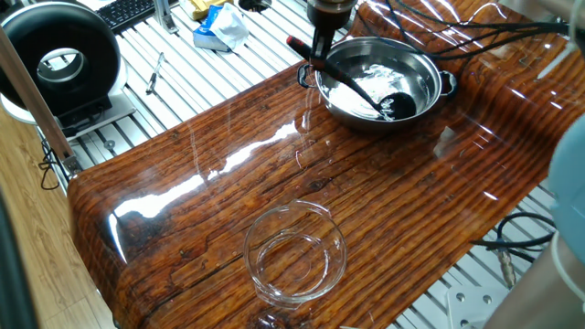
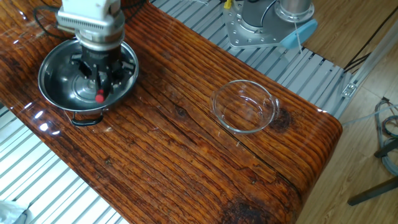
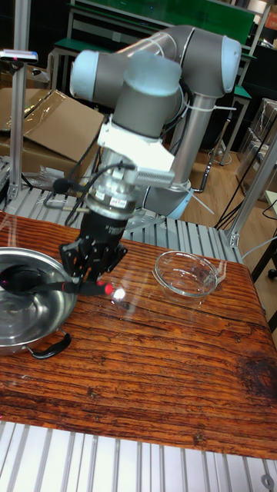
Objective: Scoop water with a large spoon from one bowl to another
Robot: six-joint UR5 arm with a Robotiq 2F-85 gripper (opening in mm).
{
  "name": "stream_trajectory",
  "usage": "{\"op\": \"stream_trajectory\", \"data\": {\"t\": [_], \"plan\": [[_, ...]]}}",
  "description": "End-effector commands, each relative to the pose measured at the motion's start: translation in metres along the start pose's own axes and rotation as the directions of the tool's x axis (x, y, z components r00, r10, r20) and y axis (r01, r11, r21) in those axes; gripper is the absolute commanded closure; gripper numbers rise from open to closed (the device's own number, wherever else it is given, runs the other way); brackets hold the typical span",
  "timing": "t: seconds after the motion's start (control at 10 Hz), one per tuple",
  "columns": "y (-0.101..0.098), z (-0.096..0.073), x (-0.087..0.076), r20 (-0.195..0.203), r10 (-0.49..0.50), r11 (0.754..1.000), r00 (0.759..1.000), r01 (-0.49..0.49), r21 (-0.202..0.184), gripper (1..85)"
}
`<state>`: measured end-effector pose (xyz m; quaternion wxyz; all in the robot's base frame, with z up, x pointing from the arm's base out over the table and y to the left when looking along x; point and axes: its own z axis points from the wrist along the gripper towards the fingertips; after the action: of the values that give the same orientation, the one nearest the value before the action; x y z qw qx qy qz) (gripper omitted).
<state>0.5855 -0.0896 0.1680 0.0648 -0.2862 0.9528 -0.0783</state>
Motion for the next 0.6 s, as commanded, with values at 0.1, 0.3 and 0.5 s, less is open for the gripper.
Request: {"op": "stream_trajectory", "data": {"t": [0.1,0.3,0.5], "plan": [[0.001,-0.020,0.016,-0.018,0.012,1.000,1.000,-0.012,0.010,84.7],[0.000,-0.025,0.023,-0.033,0.014,1.000,0.999,-0.013,0.026,84.7],[0.000,-0.030,0.029,-0.043,0.020,0.999,0.999,-0.019,0.034,84.7]]}}
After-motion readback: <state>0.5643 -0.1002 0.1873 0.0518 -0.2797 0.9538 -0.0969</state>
